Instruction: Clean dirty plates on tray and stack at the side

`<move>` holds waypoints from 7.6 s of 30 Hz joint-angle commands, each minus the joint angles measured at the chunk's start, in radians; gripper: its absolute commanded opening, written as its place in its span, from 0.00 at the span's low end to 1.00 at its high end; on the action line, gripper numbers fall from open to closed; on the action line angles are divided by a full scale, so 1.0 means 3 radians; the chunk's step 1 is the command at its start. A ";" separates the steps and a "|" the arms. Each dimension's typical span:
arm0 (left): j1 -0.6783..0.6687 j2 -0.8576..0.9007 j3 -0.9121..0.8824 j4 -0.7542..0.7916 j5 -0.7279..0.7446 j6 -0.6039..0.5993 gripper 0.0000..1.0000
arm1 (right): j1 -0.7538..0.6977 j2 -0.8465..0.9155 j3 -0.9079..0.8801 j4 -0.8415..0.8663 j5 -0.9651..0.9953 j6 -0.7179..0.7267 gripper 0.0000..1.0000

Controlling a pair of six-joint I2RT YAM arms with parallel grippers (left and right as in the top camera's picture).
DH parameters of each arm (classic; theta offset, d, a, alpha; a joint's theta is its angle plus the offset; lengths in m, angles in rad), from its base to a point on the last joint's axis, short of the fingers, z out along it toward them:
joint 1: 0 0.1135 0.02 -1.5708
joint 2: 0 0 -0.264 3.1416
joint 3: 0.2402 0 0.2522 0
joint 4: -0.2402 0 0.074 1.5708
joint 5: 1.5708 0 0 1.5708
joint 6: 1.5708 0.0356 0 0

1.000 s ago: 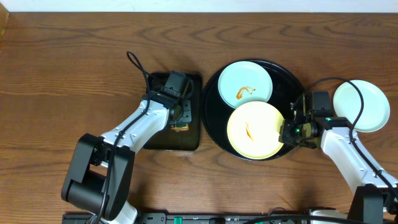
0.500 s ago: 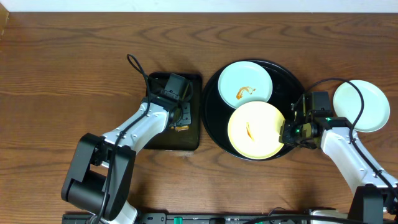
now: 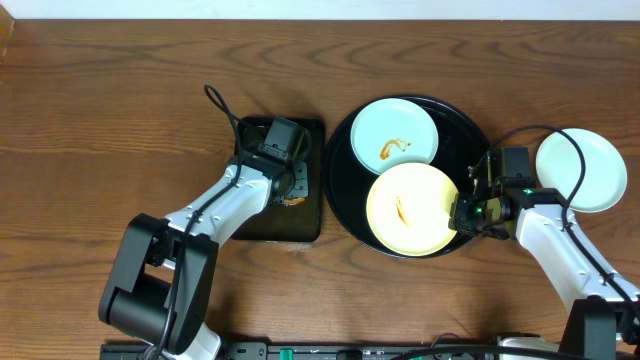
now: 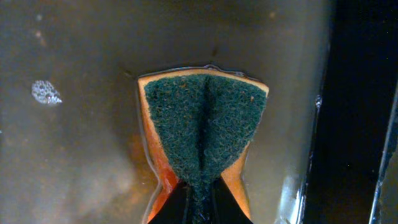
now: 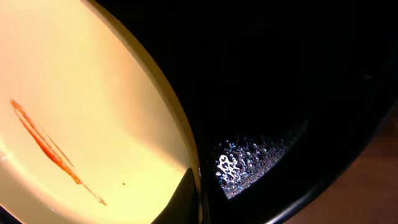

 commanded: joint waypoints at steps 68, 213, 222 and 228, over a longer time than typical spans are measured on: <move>0.0013 -0.1294 0.0024 0.0725 -0.0493 0.0654 0.07 | 0.0022 0.0015 -0.0018 0.0062 0.0029 0.0018 0.01; -0.0252 -0.0585 -0.0094 0.0041 -0.0289 -0.0258 0.08 | 0.0023 0.0015 -0.0018 0.0009 -0.0008 -0.0020 0.15; -0.0225 -0.0585 -0.0095 0.0014 -0.0355 -0.0257 0.10 | 0.0022 0.0017 -0.0045 0.0242 -0.0006 -0.0052 0.34; -0.0225 -0.0584 -0.0097 -0.0088 -0.0556 -0.0258 0.11 | 0.0022 0.0017 -0.0198 0.0525 -0.0046 -0.0156 0.30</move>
